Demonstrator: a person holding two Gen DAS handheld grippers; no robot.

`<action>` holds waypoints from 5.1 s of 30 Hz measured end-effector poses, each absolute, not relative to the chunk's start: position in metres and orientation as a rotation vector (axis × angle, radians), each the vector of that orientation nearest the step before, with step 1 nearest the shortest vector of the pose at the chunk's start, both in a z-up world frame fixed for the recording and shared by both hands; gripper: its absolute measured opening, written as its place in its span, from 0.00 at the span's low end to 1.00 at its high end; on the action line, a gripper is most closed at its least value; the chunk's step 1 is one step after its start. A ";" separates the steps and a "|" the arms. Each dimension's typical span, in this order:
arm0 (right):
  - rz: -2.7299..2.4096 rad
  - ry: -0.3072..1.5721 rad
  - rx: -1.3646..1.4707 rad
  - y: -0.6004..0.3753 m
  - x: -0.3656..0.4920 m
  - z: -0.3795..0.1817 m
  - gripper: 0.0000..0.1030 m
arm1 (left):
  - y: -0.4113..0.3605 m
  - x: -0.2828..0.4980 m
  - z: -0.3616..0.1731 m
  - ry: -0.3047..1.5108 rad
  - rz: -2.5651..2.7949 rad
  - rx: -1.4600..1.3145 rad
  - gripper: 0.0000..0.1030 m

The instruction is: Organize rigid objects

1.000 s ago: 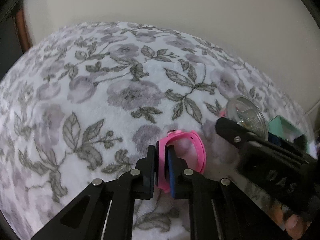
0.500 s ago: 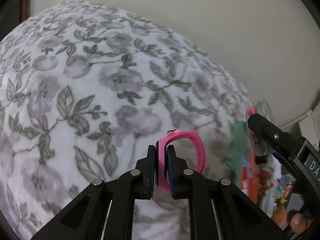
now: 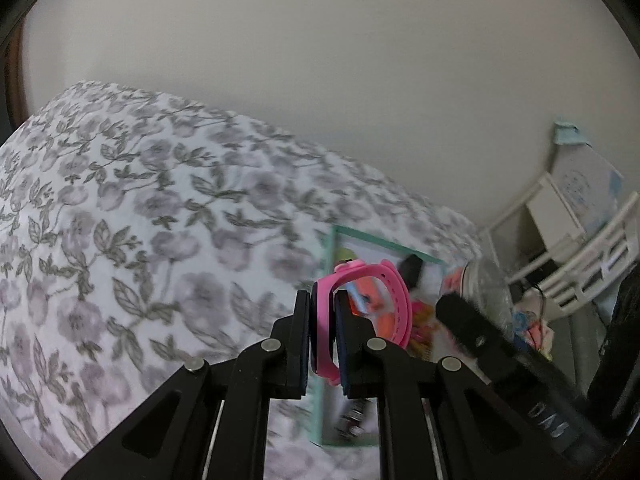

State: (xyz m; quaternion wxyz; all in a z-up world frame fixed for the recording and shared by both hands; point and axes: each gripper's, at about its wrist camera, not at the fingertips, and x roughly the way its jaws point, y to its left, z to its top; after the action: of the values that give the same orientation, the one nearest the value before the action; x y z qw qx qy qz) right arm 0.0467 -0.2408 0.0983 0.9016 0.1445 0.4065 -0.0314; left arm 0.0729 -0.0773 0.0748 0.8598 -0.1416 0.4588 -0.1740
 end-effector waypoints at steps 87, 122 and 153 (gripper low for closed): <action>-0.361 1.043 0.183 -0.312 0.012 -0.014 0.97 | -0.131 0.059 -0.032 1.164 -0.047 0.010 0.87; -0.357 0.934 0.141 -0.284 -0.042 0.027 1.00 | -0.091 0.002 0.019 1.021 -0.045 -0.022 0.99; -0.364 0.892 0.137 -0.281 -0.050 0.039 1.00 | -0.106 -0.001 0.019 1.027 -0.033 0.091 0.99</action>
State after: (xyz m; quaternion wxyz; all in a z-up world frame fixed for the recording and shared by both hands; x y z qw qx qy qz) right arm -0.0495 -0.2809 0.0390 0.8841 0.0656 0.4284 -0.1747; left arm -0.0014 -0.1056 0.0189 0.8698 0.0434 0.4912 -0.0157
